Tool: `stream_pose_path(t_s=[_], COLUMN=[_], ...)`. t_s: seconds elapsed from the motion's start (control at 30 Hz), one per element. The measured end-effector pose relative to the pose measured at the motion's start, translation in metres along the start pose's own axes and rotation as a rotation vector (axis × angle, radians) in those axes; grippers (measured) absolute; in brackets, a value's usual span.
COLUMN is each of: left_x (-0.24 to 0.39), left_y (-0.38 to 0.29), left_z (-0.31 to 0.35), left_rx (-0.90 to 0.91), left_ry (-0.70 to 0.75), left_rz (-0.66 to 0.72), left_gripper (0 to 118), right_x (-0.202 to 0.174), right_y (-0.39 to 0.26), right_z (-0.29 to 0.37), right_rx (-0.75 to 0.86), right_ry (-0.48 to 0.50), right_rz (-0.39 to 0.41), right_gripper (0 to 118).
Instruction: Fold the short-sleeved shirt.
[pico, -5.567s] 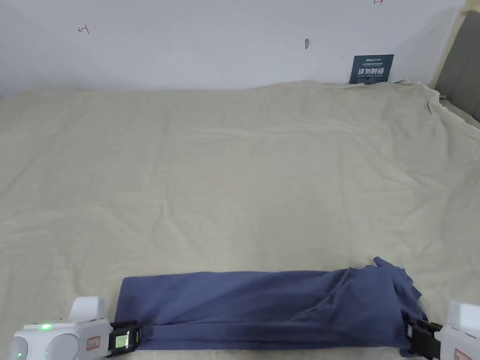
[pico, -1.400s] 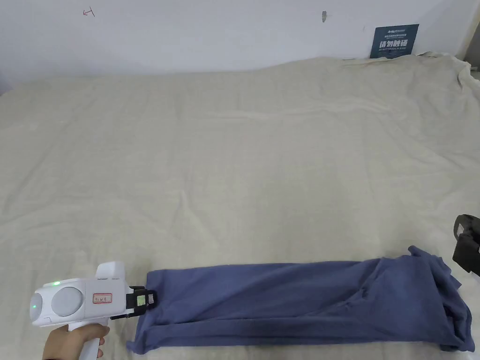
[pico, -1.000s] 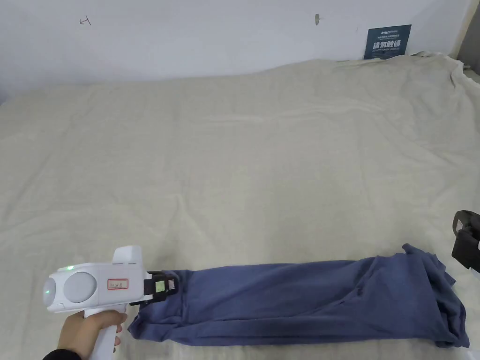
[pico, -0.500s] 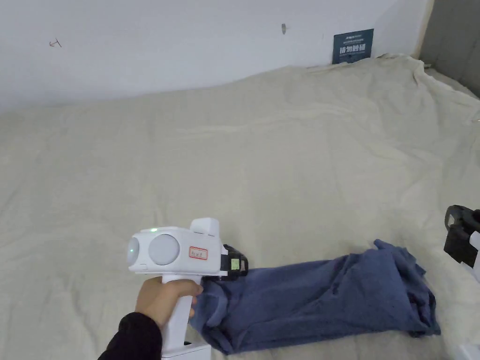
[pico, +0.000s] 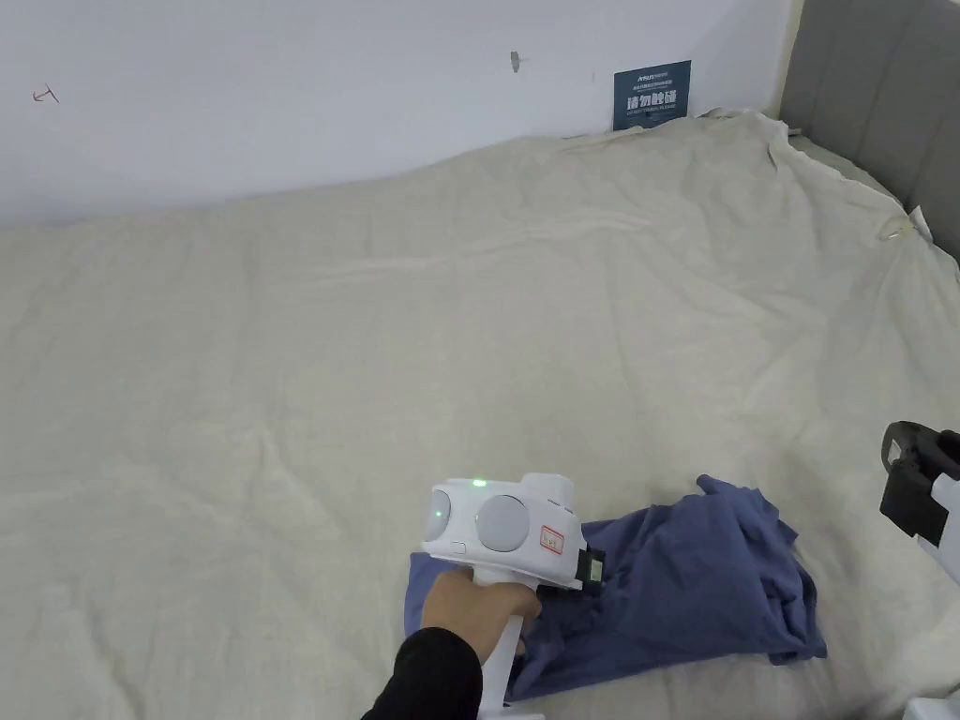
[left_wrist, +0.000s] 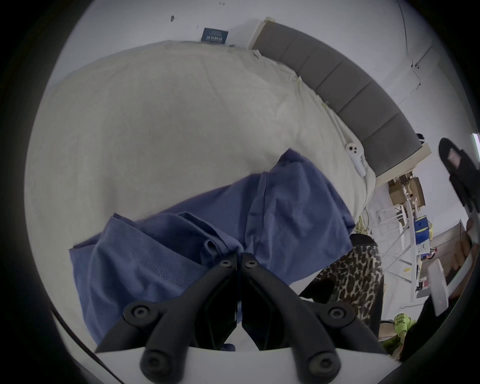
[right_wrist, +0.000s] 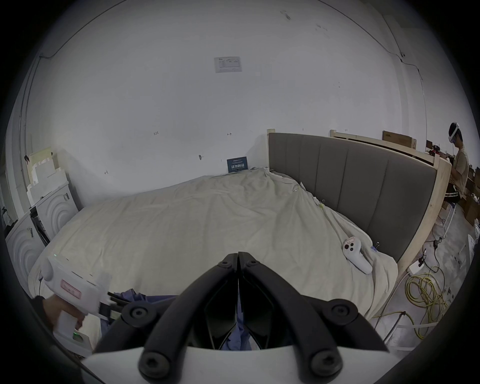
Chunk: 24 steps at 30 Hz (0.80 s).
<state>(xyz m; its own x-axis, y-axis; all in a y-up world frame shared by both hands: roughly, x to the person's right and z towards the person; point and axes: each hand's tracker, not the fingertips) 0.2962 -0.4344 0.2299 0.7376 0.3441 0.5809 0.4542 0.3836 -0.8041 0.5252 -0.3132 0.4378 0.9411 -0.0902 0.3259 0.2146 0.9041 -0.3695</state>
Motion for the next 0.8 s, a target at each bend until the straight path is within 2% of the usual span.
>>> stream_pose_path(t_s=[0.13,0.17,0.2,0.23,0.33,0.37,0.43,0.53,0.67,0.77,0.8], left_x=[-0.001,-0.001,-0.001,-0.001,0.003,0.005,0.007,0.007,-0.005,-0.021,-0.027], left_y=[-0.006,-0.006,-0.006,-0.007,-0.005,-0.004,-0.001,0.000,-0.004,-0.012,-0.017], left_z=[-0.016,-0.016,-0.013,-0.009,0.006,0.015,0.035,0.075,0.127,0.157,0.165], left_rx=[-0.020,-0.018,-0.011,0.002,0.048,0.071,0.132,0.244,0.371,0.444,0.467], left_ry=[0.024,0.021,0.018,0.010,0.000,-0.002,-0.029,-0.055,-0.006,0.074,0.110], left_rz=[0.019,0.024,0.037,0.044,0.052,0.058,0.056,0.038,0.023,0.017,0.020], left_gripper=[0,6,14,29,82,90,99,105,107,104,98], right_x=[0.002,0.002,0.002,0.002,0.000,0.000,-0.002,-0.006,-0.012,-0.016,-0.017], right_y=[-0.002,-0.002,-0.002,-0.002,-0.002,-0.001,0.000,0.004,0.009,0.011,0.011], right_z=[0.000,0.001,0.001,0.002,0.003,0.003,0.004,0.006,0.010,0.011,0.011], right_rx=[-0.006,-0.007,-0.007,-0.007,-0.006,-0.006,-0.002,0.004,0.019,0.028,0.029], right_ry=[-0.007,-0.008,-0.007,-0.006,-0.003,-0.002,0.002,0.013,0.026,0.033,0.037], right_rz=[-0.004,-0.004,-0.004,-0.004,-0.002,-0.001,-0.002,0.001,0.007,0.011,0.012], right_gripper=[0,0,0,0,0,0,0,0,0,0,0])
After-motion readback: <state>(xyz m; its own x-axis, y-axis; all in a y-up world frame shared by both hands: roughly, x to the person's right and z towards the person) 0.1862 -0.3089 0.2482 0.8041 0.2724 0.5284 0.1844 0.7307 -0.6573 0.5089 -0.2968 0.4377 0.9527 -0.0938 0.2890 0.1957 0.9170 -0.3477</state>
